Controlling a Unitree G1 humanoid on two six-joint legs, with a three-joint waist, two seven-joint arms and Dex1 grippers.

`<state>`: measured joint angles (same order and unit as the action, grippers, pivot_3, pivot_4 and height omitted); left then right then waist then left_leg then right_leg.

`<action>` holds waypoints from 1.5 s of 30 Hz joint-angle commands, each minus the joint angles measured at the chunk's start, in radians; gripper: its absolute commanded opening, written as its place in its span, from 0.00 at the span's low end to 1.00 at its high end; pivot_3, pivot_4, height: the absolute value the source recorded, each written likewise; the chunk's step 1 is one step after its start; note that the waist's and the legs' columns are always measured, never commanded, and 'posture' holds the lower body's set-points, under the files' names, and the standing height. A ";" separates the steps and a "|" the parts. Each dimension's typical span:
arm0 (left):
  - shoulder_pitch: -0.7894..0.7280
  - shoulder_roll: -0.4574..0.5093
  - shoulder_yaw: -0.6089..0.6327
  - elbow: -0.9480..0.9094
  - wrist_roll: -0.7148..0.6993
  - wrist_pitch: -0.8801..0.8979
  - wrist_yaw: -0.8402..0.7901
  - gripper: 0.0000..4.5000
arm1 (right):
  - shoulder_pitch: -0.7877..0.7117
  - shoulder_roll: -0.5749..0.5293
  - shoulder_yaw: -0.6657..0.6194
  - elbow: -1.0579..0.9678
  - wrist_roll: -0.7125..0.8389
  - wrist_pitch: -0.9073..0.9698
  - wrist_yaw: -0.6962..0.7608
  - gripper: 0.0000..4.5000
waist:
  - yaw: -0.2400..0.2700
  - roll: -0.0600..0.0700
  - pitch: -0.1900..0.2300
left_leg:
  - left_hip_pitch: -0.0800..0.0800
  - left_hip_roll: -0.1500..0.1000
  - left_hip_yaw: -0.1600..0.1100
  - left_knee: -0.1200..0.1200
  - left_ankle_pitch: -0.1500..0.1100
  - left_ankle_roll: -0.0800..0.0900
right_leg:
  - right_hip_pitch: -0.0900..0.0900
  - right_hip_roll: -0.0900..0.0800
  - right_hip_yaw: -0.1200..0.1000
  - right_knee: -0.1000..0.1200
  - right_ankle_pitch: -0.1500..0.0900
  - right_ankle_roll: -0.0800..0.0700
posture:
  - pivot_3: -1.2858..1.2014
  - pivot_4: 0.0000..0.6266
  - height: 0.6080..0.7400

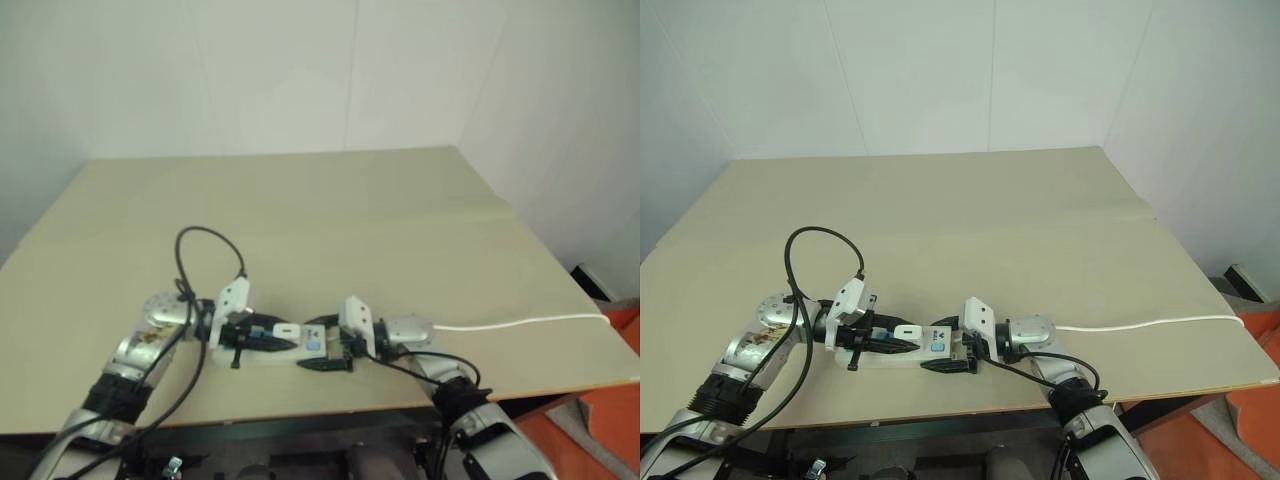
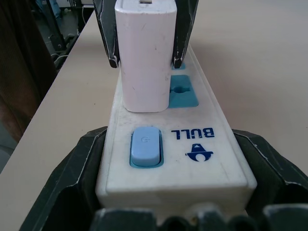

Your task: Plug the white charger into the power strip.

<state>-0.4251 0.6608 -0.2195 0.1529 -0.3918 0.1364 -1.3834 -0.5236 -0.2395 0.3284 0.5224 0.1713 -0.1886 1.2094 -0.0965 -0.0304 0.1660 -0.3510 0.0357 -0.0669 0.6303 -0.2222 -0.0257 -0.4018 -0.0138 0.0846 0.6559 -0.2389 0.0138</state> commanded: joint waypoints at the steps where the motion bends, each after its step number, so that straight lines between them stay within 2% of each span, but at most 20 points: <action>1: 0.046 0.026 -0.042 0.055 0.098 0.061 0.041 0.22 | 0.023 -0.023 -0.003 0.014 -0.026 0.013 0.000 0.76 | 0.000 0.001 -0.001 | 0.000 0.000 0.000 0.000 0.000 0.000 | 0.000 0.000 0.000 0.000 0.000 0.000 | 0.52 0.24 1.00; 8: 0.096 0.049 -0.015 0.044 0.079 0.094 0.043 0.22 | 0.016 -0.022 -0.005 0.023 -0.027 0.010 -0.001 0.76 | 0.000 0.002 -0.002 | 0.000 0.000 0.000 0.000 0.000 0.000 | 0.000 0.000 0.000 -0.001 -0.001 -0.002 | 0.52 0.24 1.00; 14: 0.135 0.049 -0.003 0.065 0.077 0.041 0.013 0.22 | 0.012 -0.024 -0.003 0.023 -0.023 0.010 0.004 0.76 | -0.002 0.003 -0.002 | 0.001 0.000 0.001 -0.002 0.000 0.000 | 0.000 0.001 0.002 -0.001 -0.004 -0.006 | 0.52 0.24 1.00; 36: 0.078 0.041 -0.052 0.180 0.102 -0.041 -0.086 0.22 | 0.015 -0.025 -0.006 0.010 -0.019 0.015 -0.004 0.76 | -0.004 0.002 -0.002 | 0.003 0.001 0.006 -0.004 0.000 0.000 | -0.001 0.003 0.007 -0.001 -0.005 -0.008 | 0.52 0.24 1.00; 38: 0.079 0.040 -0.051 0.182 0.102 -0.044 -0.085 0.39 | 0.015 -0.025 -0.006 0.010 -0.019 0.014 -0.005 0.76 | -0.006 0.003 -0.002 | 0.003 0.001 0.007 -0.004 0.000 0.000 | -0.001 0.003 0.008 -0.001 -0.005 -0.008 | 0.52 0.24 1.00; 45: 0.082 0.022 -0.016 0.172 0.084 -0.039 -0.083 0.84 | 0.014 -0.025 -0.004 0.007 -0.017 0.016 -0.003 0.76 | 0.001 0.004 -0.002 | 0.003 0.000 0.008 -0.004 0.000 0.000 | -0.001 0.004 0.012 -0.002 -0.005 -0.008 | 0.52 0.24 1.00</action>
<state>-0.3840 0.6764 -0.1974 0.2583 -0.3685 0.0628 -1.4740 -0.5198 -0.2500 0.3303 0.5175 0.1769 -0.1874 1.2069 -0.0960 -0.0268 0.1638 -0.3483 0.0359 -0.0591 0.6265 -0.2223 -0.0260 -0.4033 -0.0101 0.0970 0.6540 -0.2441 0.0059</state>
